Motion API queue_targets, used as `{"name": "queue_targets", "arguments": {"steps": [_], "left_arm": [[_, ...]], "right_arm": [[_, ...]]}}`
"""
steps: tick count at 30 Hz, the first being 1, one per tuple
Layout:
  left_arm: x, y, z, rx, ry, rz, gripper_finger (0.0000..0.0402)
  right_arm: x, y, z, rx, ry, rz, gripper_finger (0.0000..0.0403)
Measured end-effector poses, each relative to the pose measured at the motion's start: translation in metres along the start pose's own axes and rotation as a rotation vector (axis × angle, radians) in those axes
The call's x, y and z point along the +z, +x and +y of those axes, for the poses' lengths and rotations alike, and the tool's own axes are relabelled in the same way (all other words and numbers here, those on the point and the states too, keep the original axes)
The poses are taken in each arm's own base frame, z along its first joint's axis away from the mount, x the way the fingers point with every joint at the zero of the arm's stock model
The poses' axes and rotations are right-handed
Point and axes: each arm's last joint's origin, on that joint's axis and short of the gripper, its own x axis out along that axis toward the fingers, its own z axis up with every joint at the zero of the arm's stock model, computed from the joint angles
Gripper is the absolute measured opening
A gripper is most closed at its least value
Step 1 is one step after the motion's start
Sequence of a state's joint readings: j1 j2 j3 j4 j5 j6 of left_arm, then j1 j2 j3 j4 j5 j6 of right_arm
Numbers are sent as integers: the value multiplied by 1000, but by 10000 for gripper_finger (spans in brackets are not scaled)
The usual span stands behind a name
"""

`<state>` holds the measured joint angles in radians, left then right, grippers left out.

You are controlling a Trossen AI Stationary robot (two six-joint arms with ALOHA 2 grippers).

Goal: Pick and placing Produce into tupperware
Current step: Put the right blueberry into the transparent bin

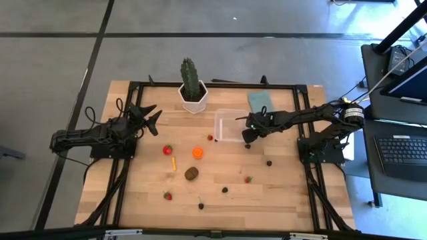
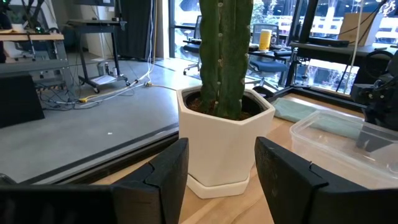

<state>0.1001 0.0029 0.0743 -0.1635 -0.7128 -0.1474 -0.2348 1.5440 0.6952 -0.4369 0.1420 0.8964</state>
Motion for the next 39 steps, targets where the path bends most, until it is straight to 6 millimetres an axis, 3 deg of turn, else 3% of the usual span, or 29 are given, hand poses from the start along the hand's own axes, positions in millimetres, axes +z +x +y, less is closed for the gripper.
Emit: {"name": "queue_targets", "arguments": {"steps": [17,28,39], "left_arm": [[0,0,0,0,0,0,176],[0,0,0,0,0,0,176],[0,0,0,0,0,0,176]], "right_arm": [[2,0,0,-4,-11,-27,214],[1,0,-1,-14,-35,-22,155],[2,0,-1,-13,-38,-24,146]]}}
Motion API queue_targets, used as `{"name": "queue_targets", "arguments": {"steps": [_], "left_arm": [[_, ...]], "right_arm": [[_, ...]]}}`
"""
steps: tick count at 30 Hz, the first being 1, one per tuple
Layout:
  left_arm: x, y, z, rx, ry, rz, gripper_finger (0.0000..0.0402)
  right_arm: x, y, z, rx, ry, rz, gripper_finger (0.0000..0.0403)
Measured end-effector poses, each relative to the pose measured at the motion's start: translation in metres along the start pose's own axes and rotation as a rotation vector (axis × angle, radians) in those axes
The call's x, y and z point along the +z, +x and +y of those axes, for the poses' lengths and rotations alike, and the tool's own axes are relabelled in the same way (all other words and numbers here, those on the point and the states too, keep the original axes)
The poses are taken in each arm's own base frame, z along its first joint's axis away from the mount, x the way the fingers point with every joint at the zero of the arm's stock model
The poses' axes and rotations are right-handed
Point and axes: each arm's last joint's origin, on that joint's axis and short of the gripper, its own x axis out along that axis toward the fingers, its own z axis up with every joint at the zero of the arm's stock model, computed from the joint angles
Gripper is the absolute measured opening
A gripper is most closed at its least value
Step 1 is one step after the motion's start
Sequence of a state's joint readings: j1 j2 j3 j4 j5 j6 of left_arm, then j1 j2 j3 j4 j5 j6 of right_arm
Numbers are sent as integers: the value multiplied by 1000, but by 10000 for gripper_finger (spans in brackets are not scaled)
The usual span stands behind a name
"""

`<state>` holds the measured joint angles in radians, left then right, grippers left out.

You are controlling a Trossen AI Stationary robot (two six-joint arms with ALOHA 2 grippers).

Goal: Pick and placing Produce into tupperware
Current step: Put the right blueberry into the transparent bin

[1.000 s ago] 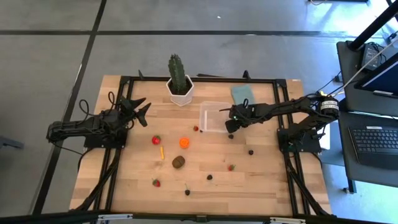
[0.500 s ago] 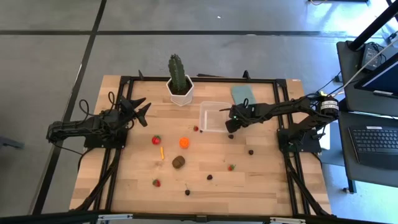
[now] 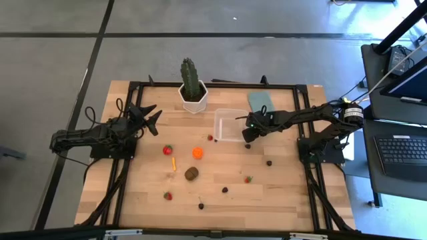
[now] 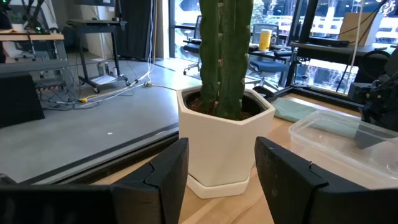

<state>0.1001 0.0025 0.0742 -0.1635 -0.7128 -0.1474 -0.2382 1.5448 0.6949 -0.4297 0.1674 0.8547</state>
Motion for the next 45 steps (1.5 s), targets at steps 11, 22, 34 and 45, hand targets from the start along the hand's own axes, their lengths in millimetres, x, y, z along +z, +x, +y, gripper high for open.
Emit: {"name": "queue_targets", "arguments": {"steps": [11,22,34,45], "left_arm": [[0,0,0,0,0,0,176],[0,0,0,0,-1,0,176],[0,0,0,0,-1,0,176],[0,0,0,0,-1,0,176]], "right_arm": [[0,0,0,1,3,-1,146],[-1,0,0,2,21,11,146],[-1,0,-1,-9,-1,18,85],[-1,-1,-1,-4,-7,22,68]]}}
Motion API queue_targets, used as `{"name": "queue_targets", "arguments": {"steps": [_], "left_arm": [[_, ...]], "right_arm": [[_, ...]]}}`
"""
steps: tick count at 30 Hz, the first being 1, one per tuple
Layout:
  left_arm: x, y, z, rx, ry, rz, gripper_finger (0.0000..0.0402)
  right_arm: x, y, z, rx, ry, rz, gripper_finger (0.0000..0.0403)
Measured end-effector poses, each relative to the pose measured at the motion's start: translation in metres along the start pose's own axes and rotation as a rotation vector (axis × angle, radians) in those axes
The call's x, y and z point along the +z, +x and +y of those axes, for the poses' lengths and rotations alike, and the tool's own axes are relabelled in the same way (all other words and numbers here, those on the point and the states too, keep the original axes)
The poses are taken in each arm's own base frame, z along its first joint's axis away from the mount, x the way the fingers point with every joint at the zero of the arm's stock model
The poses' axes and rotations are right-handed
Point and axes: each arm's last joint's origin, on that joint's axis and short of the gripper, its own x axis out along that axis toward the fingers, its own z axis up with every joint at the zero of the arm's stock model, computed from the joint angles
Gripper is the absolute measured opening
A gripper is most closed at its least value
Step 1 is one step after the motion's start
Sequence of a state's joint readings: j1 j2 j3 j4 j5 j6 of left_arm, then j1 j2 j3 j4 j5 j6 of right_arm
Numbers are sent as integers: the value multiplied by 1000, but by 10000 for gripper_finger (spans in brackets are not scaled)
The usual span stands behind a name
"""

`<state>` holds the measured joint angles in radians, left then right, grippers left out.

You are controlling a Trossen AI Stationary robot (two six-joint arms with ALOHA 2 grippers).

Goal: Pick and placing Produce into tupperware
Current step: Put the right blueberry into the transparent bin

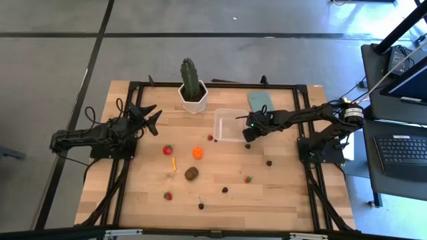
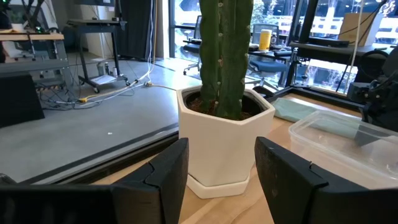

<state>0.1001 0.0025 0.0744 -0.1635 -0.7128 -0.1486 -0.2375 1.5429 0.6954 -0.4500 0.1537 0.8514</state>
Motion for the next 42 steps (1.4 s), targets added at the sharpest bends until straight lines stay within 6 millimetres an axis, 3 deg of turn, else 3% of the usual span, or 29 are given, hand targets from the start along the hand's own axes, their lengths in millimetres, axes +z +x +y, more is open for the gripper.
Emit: {"name": "queue_targets", "arguments": {"steps": [10,21,25,29,38,42], "left_arm": [[0,0,0,0,1,0,176],[0,0,0,0,1,0,176],[0,0,0,0,1,0,176],[0,0,0,0,1,0,176],[0,0,0,0,1,0,176],[0,0,0,0,1,0,176]], "right_arm": [[9,-23,0,52,-13,24,63],[57,-88,28,124,-112,-124,63],[71,-102,39,188,-128,-210,63],[76,-91,48,206,-151,-224,63],[75,-33,65,225,-232,-55,62],[73,-17,67,207,-241,-16,62]]}}
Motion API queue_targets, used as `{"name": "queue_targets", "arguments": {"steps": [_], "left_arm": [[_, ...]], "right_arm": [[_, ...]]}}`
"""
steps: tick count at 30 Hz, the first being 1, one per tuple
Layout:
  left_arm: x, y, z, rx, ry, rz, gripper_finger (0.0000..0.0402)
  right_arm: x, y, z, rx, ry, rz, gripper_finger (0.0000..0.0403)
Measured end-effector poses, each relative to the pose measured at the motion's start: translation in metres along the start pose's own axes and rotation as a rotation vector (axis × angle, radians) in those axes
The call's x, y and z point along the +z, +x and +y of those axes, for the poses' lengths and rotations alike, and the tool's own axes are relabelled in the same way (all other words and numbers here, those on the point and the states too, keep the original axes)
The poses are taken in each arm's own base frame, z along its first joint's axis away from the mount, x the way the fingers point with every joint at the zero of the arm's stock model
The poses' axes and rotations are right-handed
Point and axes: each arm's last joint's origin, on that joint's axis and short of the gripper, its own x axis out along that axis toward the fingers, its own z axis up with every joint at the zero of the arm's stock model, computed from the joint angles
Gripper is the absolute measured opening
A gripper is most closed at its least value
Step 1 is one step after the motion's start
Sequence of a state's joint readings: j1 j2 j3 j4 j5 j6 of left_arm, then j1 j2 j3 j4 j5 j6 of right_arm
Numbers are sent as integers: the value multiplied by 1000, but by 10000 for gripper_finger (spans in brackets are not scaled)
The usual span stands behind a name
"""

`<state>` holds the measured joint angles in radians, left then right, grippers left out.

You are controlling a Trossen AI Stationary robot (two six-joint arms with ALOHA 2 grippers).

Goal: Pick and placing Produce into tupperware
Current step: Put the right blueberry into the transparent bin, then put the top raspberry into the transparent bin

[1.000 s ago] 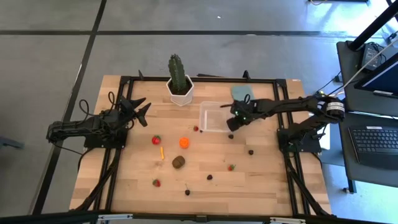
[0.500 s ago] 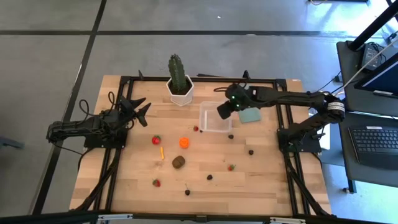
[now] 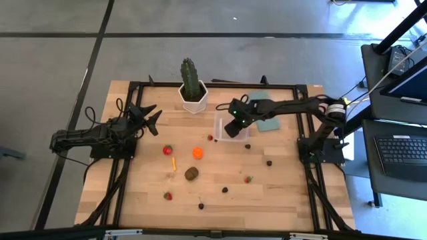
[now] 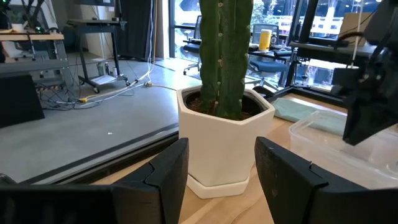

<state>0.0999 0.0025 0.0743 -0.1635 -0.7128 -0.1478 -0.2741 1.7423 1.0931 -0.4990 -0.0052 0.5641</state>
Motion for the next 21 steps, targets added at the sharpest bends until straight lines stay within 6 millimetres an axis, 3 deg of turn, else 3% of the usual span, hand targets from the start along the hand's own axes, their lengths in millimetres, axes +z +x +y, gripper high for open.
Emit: {"name": "queue_targets", "arguments": {"steps": [21], "left_arm": [[0,0,0,0,0,0,176]], "right_arm": [[1,4,1,5,34,-8,102]]}}
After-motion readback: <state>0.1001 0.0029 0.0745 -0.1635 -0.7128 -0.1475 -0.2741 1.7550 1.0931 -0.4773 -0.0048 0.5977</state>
